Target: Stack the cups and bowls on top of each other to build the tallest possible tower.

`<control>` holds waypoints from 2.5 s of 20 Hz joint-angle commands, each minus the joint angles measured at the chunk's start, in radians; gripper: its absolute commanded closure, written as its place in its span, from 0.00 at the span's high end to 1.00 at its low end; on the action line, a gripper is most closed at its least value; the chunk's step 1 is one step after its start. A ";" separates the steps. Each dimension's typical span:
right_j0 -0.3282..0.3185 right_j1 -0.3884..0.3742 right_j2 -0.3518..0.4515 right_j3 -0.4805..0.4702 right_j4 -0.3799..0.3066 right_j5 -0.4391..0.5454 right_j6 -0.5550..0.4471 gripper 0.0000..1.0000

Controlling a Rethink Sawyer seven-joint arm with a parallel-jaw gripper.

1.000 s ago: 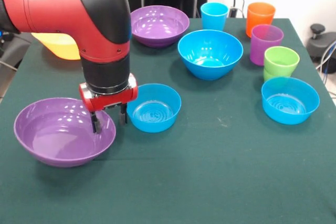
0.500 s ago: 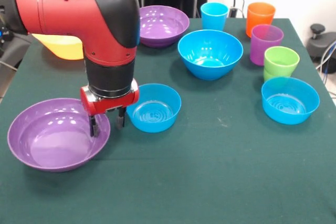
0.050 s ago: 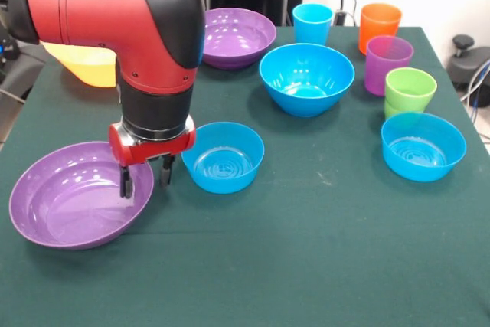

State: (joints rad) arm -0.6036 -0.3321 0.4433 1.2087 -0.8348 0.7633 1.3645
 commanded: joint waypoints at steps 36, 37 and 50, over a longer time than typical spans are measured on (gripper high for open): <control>0.045 -0.199 -0.044 0.132 -0.032 0.072 -0.182 0.00; 0.052 -0.210 -0.048 0.139 -0.031 0.080 -0.176 0.00; 0.083 -0.324 -0.064 0.281 0.040 0.056 -0.056 0.00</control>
State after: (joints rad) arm -0.5605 -0.5997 0.3831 1.3750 -0.8034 0.7635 1.3645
